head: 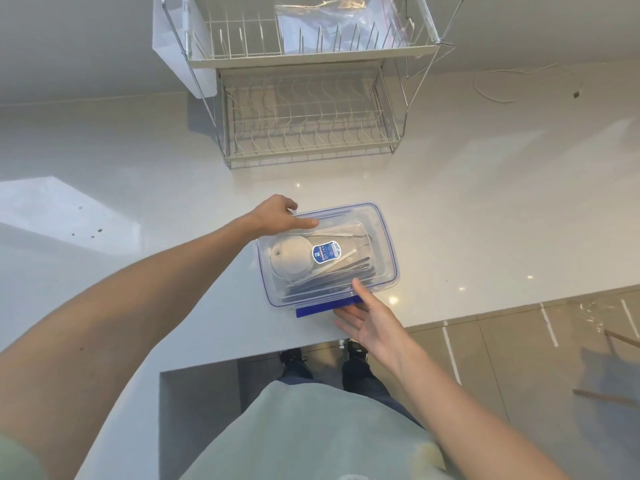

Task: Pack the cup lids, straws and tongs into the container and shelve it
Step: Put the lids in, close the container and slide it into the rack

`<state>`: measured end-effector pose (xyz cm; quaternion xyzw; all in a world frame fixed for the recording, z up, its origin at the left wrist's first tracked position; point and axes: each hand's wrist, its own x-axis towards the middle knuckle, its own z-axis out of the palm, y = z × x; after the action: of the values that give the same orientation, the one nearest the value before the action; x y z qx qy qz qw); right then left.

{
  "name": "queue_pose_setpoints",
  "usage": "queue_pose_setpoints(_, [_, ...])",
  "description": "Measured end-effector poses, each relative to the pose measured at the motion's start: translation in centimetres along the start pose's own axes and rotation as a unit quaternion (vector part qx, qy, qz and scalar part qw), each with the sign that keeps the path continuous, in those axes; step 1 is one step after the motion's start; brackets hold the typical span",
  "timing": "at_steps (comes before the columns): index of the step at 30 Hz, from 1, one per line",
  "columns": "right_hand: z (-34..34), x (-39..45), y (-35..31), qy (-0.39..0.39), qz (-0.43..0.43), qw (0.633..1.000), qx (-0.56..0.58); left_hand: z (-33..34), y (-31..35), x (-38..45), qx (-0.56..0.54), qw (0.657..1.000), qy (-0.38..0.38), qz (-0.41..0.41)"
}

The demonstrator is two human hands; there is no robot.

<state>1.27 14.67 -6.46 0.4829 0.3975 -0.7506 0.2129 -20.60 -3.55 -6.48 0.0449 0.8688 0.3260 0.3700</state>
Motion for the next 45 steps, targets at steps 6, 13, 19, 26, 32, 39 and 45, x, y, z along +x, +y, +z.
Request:
queue_pose_setpoints(6, [0.8, -0.3, 0.0, 0.069, -0.018, 0.996, -0.047, 0.9, 0.2, -1.0, 0.083, 0.984, 0.107, 0.119])
queue_pose_setpoints(13, [1.8, -0.5, -1.5, 0.126, -0.018, 0.987, -0.102, 2.0, -0.5, -1.6, 0.069, 0.973, 0.159, 0.152])
queue_pose_setpoints(19, [2.4, -0.6, -2.0, 0.135, -0.021, 0.987, -0.084, 2.2, 0.0, -1.6, 0.047, 0.972, 0.175, 0.152])
queue_pose_setpoints(26, [0.8, -1.2, -2.7, 0.095, 0.003, 0.981, -0.170, 3.4, -0.8, -2.6, 0.083, 0.966, 0.216, 0.114])
queue_pose_setpoints(32, [-2.2, 0.3, -5.3, 0.131, -0.320, 0.887, -0.307, 5.8, -4.4, -8.0, -0.150, 0.934, 0.319, 0.061])
queue_pose_setpoints(39, [-3.8, 2.5, -6.9, 0.015, -0.369, 0.745, -0.555, 10.6, -7.6, -12.9, -0.179, 0.939, 0.292, 0.034])
queue_pose_setpoints(45, [-3.4, 2.6, -6.6, -0.002, -0.358, 0.762, -0.540, 11.8, -7.0, -13.1, -0.261, 0.929, 0.262, 0.019])
